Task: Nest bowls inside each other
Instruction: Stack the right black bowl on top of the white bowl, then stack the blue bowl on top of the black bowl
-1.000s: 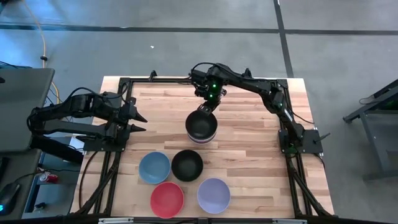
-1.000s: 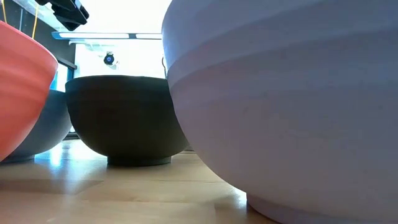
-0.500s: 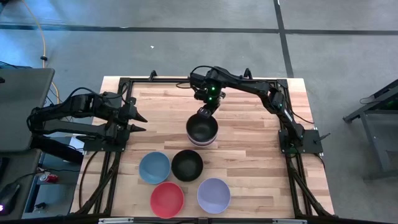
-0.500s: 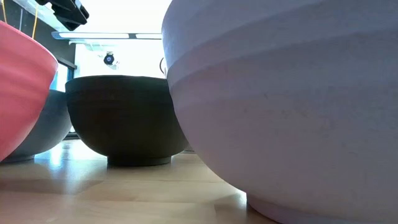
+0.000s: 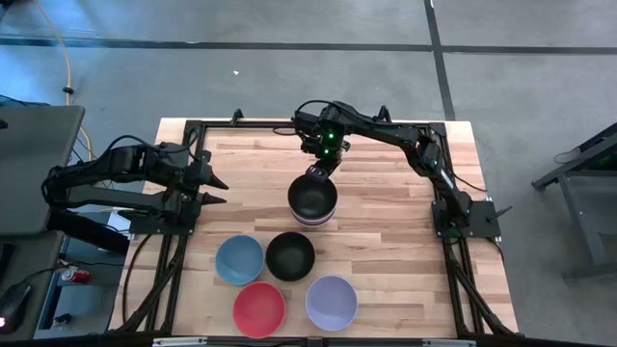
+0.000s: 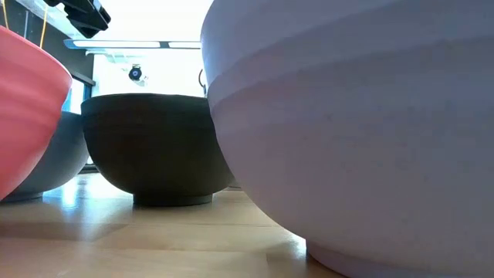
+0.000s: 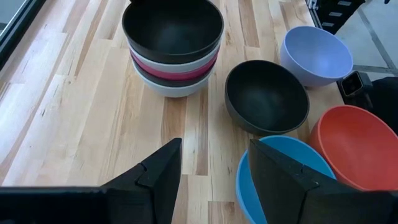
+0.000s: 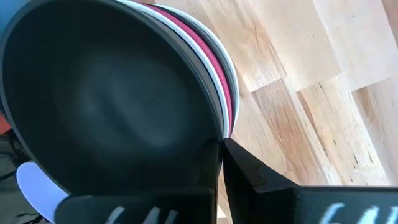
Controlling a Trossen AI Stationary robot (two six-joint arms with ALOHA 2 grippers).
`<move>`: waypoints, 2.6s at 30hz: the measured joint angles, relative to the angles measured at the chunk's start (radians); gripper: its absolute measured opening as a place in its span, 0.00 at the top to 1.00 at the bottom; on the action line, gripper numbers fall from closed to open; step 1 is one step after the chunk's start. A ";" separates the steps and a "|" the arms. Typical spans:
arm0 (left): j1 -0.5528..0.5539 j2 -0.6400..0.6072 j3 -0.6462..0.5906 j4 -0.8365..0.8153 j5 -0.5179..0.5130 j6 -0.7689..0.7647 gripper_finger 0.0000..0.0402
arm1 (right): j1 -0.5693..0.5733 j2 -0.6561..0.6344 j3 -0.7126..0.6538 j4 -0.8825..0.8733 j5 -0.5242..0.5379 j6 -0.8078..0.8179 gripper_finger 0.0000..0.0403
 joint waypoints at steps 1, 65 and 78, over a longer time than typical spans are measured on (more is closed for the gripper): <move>0.000 0.000 0.000 0.000 0.000 0.000 0.57 | 0.000 0.000 0.000 0.002 0.000 0.002 1.00; -0.457 0.511 -0.252 0.171 -0.129 -0.639 0.61 | 0.273 -0.572 0.007 0.173 0.063 -0.428 0.71; -0.440 0.511 -0.252 0.172 -0.138 -0.580 0.97 | 0.332 -0.572 0.007 0.159 0.113 -0.427 0.71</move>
